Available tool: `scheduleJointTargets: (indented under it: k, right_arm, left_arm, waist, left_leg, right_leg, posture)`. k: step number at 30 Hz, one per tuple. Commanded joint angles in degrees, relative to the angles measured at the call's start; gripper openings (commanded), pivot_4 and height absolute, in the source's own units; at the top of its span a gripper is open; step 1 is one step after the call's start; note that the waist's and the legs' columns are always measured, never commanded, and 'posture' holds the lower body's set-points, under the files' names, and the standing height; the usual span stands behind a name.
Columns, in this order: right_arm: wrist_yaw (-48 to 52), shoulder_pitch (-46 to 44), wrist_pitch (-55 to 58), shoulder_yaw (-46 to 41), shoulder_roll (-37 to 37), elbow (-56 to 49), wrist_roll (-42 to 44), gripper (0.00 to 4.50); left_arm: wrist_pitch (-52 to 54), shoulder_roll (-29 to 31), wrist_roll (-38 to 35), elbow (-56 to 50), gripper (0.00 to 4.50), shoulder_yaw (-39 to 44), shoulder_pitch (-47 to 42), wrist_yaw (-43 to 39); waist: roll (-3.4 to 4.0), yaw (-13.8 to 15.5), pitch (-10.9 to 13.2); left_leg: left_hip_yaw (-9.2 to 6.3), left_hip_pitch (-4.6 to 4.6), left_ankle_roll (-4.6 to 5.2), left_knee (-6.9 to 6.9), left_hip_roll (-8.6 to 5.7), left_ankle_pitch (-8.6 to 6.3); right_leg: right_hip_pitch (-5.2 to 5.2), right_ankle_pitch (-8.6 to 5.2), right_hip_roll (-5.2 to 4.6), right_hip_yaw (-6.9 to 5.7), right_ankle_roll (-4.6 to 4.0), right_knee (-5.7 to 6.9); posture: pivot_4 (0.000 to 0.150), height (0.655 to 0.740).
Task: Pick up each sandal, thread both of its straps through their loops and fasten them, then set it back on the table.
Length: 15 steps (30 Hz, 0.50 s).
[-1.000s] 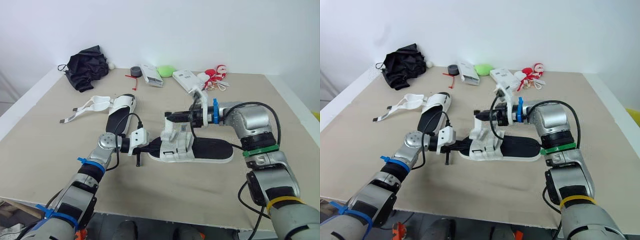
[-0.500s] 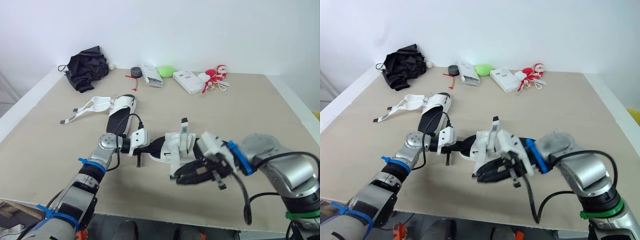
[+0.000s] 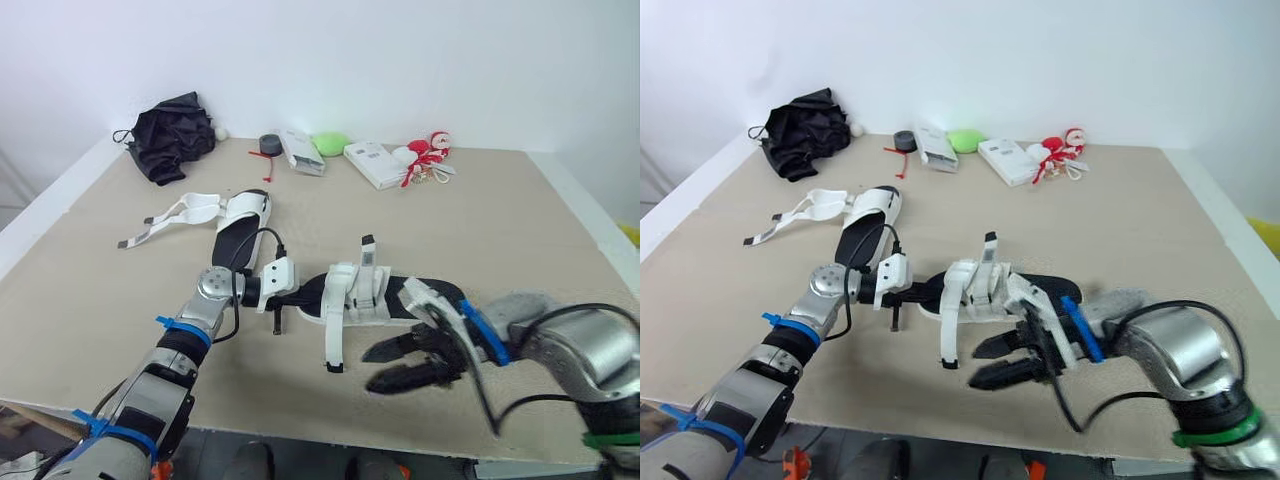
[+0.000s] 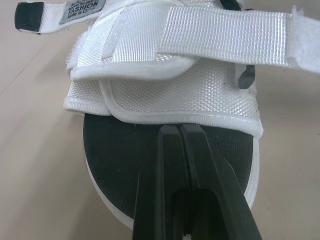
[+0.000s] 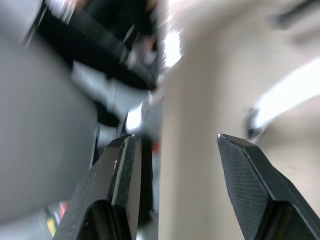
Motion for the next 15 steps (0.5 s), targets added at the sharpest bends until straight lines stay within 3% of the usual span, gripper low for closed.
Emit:
scheduleJointTargets:
  k: [1,11,12,13,15]
  right_arm:
    - [-4.0,-2.4,3.4,-3.9,3.4,1.1,0.9,2.66]
    - [-7.2,-4.6,3.2,-3.5,6.7,1.4,1.7,2.66]
    - [-7.7,-4.6,3.2,-3.5,7.3,1.4,1.8,2.29]
    - [-8.0,-4.7,3.0,-3.4,7.8,1.4,1.8,2.29]
    - [-8.3,-4.6,2.8,-3.3,8.4,1.3,2.0,1.50]
  left_arm:
    - [6.2,2.2,8.5,8.2,0.00,-6.1,7.5,-0.2]
    - [6.6,2.2,8.2,7.7,0.00,-5.9,7.9,0.2]
    - [6.6,2.1,8.2,7.7,0.00,-5.9,7.9,0.2]
    - [6.6,2.1,8.2,7.7,0.00,-5.9,7.9,0.3]
    - [6.6,2.1,8.2,7.7,0.00,-5.9,8.0,0.3]
  waist:
    - [0.01,0.0,0.0]
    - [0.10,-0.1,-0.1]
    - [0.10,-0.1,-0.1]
    - [0.09,-0.1,-0.1]
    - [0.12,-0.1,-0.2]
  left_leg:
    - [0.00,0.01,0.00,0.00,0.01,0.00]
    - [-0.02,-0.02,0.00,0.00,0.01,0.00]
    - [-0.01,-0.02,0.00,-0.01,0.01,0.00]
    - [-0.01,-0.02,0.00,-0.01,0.01,0.00]
    - [-0.03,-0.02,0.00,-0.01,0.03,0.00]
  right_leg:
    - [0.00,0.00,0.01,-0.01,0.00,0.00]
    - [-0.03,0.00,-0.01,-0.03,0.00,0.00]
    - [-0.04,0.00,0.00,-0.04,0.00,0.00]
    - [-0.04,0.00,0.00,-0.04,0.00,0.00]
    - [-0.04,0.00,0.01,-0.05,0.00,0.00]
  posture:
    - [0.150,0.7400]
    - [0.150,0.7400]
    - [0.150,0.7400]
    - [0.150,0.7400]
    - [0.150,0.7400]
